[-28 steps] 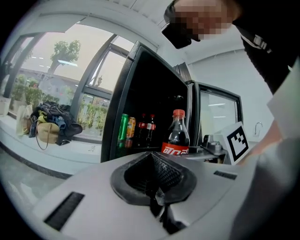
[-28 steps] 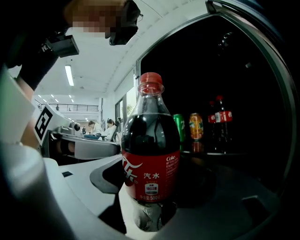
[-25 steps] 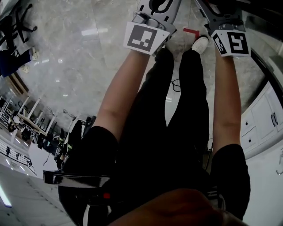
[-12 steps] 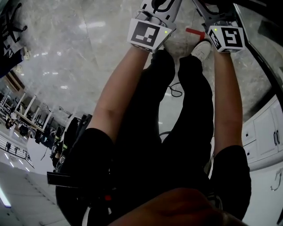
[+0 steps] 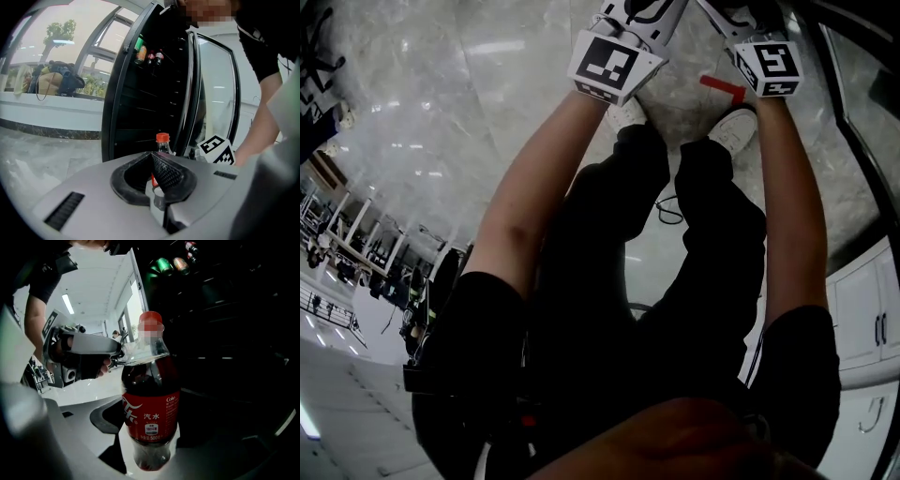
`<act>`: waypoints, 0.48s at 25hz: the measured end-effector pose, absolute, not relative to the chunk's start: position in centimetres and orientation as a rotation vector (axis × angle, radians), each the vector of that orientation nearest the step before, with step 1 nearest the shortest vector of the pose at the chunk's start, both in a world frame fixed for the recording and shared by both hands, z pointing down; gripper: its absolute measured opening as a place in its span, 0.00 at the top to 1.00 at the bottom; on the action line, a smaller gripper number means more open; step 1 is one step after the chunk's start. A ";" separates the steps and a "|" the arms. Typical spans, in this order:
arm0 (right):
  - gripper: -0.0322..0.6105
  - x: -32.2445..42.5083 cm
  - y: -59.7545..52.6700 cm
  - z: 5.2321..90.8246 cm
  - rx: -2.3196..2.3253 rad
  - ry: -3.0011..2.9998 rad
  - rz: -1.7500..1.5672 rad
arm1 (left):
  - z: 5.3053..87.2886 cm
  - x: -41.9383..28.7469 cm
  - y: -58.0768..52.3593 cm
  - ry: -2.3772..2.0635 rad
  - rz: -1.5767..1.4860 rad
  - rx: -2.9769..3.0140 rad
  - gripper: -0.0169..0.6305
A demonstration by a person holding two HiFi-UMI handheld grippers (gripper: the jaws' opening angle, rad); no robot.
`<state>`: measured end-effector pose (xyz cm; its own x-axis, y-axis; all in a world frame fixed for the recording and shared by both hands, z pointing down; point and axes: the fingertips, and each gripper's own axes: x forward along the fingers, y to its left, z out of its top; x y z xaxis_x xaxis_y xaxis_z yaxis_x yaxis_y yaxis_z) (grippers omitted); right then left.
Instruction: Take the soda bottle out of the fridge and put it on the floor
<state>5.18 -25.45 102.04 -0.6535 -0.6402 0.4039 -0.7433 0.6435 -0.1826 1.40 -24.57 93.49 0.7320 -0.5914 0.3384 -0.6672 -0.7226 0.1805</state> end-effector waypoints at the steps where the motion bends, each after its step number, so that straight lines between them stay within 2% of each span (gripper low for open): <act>1: 0.46 4.9 -25.4 103.4 1.094 -2.555 0.490 | 94.2 1.3 -24.7 -0.984 0.381 2.645 0.97; 12: 0.46 4.8 -24.8 112.8 1.065 -2.444 0.550 | 97.9 1.9 -25.5 -0.919 0.433 2.665 0.97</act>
<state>4.75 -24.75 112.82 -0.6205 -0.5900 0.5166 -0.7543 0.6292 -0.1875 1.95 -25.53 97.91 0.7515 -0.5464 0.3697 -0.6330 -0.7552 0.1705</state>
